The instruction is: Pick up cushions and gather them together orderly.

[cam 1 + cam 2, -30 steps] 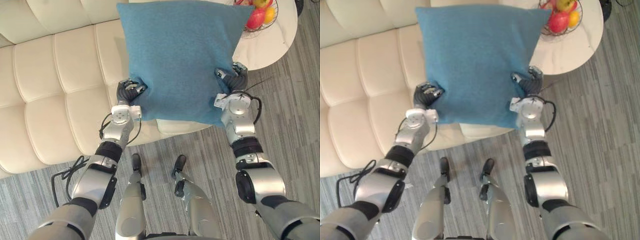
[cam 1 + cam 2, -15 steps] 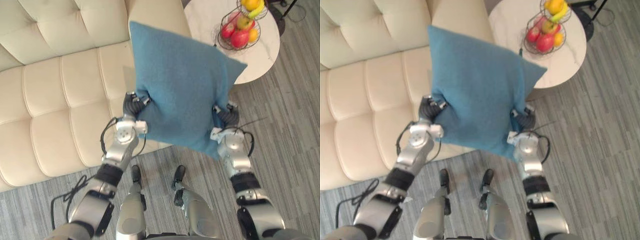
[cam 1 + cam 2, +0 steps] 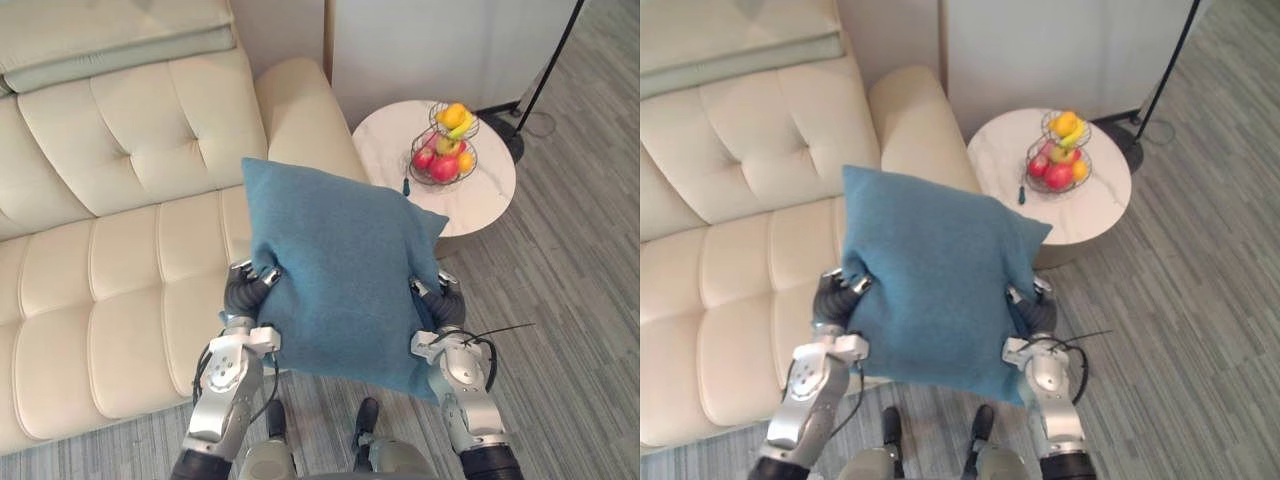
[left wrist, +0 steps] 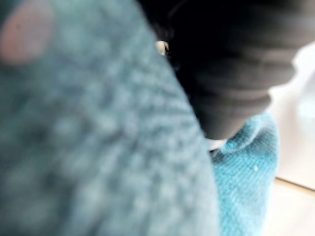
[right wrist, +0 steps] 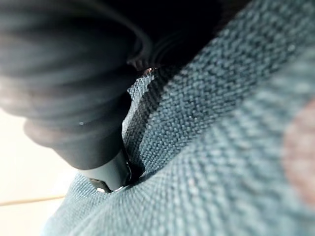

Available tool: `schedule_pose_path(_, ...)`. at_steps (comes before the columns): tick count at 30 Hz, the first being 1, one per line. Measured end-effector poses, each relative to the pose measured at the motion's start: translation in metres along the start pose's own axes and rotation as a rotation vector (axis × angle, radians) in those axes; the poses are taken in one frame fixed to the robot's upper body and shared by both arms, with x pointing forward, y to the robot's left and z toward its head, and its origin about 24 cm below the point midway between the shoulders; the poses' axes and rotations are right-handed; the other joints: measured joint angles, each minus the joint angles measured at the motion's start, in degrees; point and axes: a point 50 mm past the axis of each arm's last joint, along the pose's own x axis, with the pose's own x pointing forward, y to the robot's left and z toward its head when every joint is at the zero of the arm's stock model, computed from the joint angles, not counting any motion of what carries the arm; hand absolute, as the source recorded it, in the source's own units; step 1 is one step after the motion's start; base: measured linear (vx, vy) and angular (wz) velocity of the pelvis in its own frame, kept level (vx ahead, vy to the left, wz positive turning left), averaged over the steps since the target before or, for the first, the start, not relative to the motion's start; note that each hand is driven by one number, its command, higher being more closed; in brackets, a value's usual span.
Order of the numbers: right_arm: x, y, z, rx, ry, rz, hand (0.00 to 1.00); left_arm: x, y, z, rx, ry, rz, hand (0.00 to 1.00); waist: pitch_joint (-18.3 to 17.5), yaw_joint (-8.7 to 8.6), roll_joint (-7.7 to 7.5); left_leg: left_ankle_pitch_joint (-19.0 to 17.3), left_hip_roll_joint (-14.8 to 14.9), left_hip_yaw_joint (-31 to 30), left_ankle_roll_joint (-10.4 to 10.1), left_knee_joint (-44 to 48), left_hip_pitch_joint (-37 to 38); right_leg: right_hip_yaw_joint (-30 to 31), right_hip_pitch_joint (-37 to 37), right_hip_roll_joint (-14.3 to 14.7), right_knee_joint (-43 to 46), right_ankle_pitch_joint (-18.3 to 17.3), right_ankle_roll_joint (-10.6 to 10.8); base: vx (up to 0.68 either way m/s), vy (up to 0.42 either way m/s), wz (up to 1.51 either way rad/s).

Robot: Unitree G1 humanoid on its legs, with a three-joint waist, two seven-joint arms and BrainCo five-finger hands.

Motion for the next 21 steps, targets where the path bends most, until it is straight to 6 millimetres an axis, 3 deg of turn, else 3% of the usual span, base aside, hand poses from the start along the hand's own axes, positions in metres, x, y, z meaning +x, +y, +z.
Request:
schedule_pose_path(7,-0.01,0.007,-0.009,-0.059,0.029,0.041,1.0,-0.025,0.015,-0.018,-0.013,0.094,0.089,1.0,-2.99,1.0,1.33,-0.84,-0.4,-1.43,0.11,1.97,0.43,-1.01,2.84,-0.28,-1.31,0.51,0.42,-0.02,0.014,0.1)
schedule_pose_path(12,-0.004,0.008,-0.004,-0.079,0.005,0.056,1.0,-0.025,0.014,-0.018,-0.026,0.09,0.095,1.0,-2.99,1.24,2.29,-3.77,-0.14,-5.56,-0.06,11.51,-5.82,-6.85,4.15,-1.33,-0.24,-0.08,0.38,-0.04,0.019,0.53)
schedule_pose_path(13,-0.003,0.008,-0.004,-0.081,0.001,0.057,1.0,-0.025,0.014,-0.018,-0.03,0.09,0.098,1.0,-3.13,1.14,2.57,-4.68,0.19,-5.16,1.25,11.19,-6.05,-7.67,4.25,-1.57,0.12,-0.21,0.4,-0.09,0.083,0.62)
schedule_pose_path(17,0.007,0.003,0.007,-0.129,-0.05,0.062,1.0,-0.021,0.006,-0.018,-0.071,0.078,0.099,1.0,-3.81,-0.27,3.19,-7.77,5.35,16.11,5.61,15.77,-6.95,-14.45,4.11,-7.16,2.56,-0.38,1.6,-0.04,0.2,0.85)
schedule_pose_path(18,0.009,0.0,0.01,-0.144,-0.063,0.054,1.0,-0.021,0.002,-0.019,-0.087,0.08,0.094,1.0,-4.43,-1.01,4.1,-7.57,7.47,20.52,5.36,17.03,-6.8,-16.12,3.93,-8.54,3.64,-0.41,2.86,-0.03,0.308,0.93)
schedule_pose_path(19,0.01,-0.001,0.011,-0.153,-0.07,0.049,1.0,-0.021,0.0,-0.02,-0.094,0.082,0.092,1.0,-4.86,-1.54,4.75,-6.24,8.02,22.58,3.45,17.05,-6.82,-16.82,3.96,-9.07,3.98,-0.34,3.56,-0.02,0.352,0.9)
schedule_pose_path(20,0.01,-0.002,0.01,-0.164,-0.069,0.043,1.0,-0.02,-0.002,-0.022,-0.1,0.087,0.083,1.0,-5.45,-2.09,5.0,-2.52,5.95,22.75,1.77,15.47,-6.94,-18.08,4.08,-10.89,4.45,0.39,5.02,-0.02,0.391,0.66)
schedule_pose_path(21,0.01,-0.001,0.007,-0.16,-0.053,0.041,1.0,-0.02,0.001,-0.021,-0.08,0.086,0.077,1.0,-5.85,-2.1,3.82,-1.99,2.83,22.71,2.74,13.01,-6.3,-18.37,3.87,-13.37,4.89,1.19,5.54,-0.02,0.391,0.59)
